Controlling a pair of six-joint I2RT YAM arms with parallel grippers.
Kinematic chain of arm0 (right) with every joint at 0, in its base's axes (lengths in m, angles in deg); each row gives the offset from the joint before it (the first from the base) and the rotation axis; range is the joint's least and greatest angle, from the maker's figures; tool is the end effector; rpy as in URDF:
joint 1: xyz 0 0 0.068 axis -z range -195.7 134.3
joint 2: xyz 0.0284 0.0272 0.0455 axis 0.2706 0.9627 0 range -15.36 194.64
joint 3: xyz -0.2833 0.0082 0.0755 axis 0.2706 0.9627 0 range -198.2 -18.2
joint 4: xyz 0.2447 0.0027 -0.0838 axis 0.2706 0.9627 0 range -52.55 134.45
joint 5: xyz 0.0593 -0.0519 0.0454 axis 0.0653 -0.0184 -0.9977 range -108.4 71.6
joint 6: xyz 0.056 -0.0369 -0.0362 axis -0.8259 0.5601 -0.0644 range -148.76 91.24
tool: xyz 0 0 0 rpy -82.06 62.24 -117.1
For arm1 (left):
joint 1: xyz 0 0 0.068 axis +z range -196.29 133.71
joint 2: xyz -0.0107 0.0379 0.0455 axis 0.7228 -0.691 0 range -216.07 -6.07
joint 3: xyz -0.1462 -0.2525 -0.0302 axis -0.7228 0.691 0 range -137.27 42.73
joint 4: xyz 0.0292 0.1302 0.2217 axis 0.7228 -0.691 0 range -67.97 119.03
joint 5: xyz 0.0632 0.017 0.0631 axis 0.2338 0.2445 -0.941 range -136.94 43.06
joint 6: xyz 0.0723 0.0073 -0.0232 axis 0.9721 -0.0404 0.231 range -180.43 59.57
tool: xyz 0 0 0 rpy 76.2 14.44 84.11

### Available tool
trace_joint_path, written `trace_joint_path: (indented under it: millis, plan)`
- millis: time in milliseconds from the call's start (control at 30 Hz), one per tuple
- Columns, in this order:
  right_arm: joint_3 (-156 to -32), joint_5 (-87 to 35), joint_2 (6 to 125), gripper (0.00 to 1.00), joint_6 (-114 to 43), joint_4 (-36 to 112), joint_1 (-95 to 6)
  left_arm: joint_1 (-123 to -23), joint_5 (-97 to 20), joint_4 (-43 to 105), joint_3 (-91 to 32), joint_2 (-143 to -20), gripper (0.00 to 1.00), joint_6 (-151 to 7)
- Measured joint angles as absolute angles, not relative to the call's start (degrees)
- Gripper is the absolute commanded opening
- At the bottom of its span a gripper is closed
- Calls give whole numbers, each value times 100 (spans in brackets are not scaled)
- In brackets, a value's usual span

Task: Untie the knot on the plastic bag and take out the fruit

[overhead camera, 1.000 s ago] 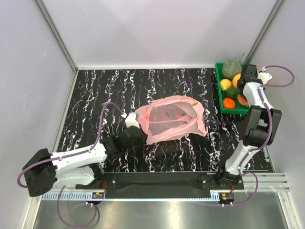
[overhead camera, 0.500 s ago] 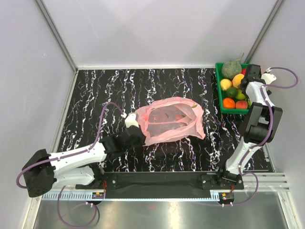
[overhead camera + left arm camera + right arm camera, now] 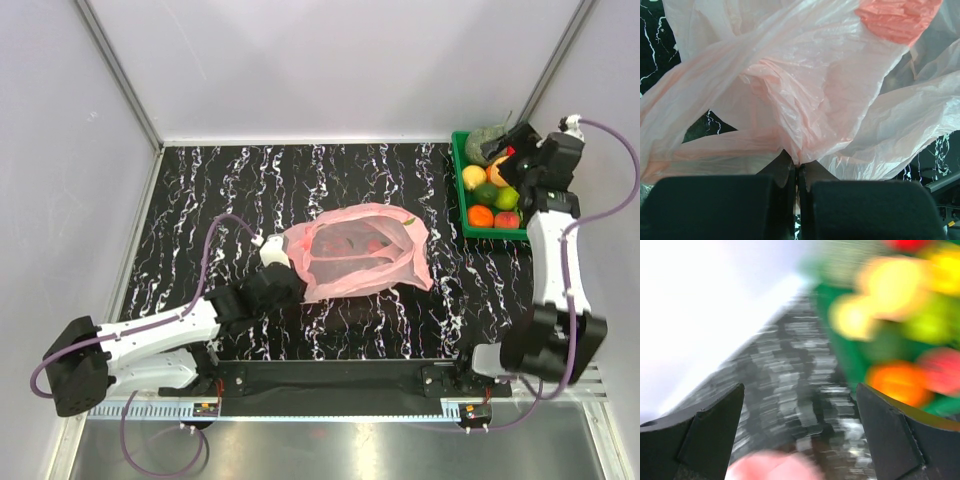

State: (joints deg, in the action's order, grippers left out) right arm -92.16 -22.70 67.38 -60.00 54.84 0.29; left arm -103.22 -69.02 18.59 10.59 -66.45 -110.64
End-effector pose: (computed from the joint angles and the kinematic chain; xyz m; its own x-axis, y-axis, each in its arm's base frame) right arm 0.3441 -0.0935 0.3576 -0.2536 0.6106 -0.7503 0.3993 0.7725 0.4937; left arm 0.1433 -0.1754 0.2160 -0.6918 -0.2424 -0.6802 0.1325 0.8834 -0.4495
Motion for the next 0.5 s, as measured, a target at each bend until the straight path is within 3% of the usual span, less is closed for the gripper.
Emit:
trace_joint_path:
  millis: [233, 400, 433, 467, 500]
  plan:
    - [-8129, -5118, 5182, 100, -6385, 4179, -155, -10322, -6907, 1973, 1059, -6383, 0, -10984]
    - [-7030, -5950, 4211, 100, -6466, 4599, -526, -10322, -6937, 2054, 1059, -6064, 0, -10750]
    - [-6879, -6023, 3907, 100, -6466, 4763, -649, -10322, -6946, 2082, 1059, -6020, 8, -10697]
    - [-6763, -6103, 3518, 100, -6466, 4916, -776, -10322, -6946, 2117, 1059, -5990, 33, -10625]
    - [-6693, -6162, 3193, 100, -6466, 5034, -841, -10322, -6951, 2143, 1059, -5968, 42, -10531]
